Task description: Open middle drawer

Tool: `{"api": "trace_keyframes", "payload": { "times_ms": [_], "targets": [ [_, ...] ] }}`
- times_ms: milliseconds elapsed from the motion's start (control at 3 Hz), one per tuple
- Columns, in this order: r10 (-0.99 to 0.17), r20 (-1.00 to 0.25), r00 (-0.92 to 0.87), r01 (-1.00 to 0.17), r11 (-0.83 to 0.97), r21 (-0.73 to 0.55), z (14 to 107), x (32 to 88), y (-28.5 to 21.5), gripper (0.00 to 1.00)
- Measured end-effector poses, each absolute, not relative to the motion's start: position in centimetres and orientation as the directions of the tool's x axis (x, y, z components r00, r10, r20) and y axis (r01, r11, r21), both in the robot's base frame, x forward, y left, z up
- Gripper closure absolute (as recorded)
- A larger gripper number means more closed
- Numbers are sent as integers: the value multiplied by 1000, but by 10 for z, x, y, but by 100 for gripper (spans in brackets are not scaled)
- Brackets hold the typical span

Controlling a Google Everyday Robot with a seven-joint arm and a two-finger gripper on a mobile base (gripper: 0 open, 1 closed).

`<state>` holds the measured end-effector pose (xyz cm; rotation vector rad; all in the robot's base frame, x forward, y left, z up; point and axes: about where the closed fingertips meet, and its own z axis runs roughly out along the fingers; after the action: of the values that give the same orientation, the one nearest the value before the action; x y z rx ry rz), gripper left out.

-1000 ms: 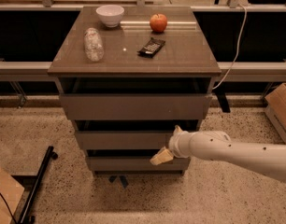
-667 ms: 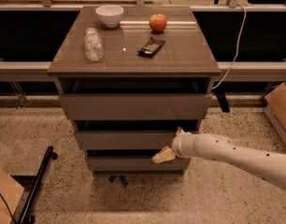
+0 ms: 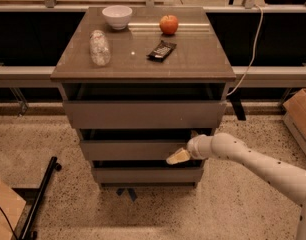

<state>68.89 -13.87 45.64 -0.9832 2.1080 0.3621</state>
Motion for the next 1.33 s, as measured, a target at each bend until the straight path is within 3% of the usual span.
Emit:
{"api": "trace_keyframes", "payload": {
  "times_ms": [333,667,1333],
  "targets": [
    [-527,-741,-416,-762,647,-32,439,711,-137,0],
    [-528,-709,-467,-773,634,37,415,706,-131,19],
    [-528,-709,-467,-772,634,37,430,706,-131,73]
  ]
}}
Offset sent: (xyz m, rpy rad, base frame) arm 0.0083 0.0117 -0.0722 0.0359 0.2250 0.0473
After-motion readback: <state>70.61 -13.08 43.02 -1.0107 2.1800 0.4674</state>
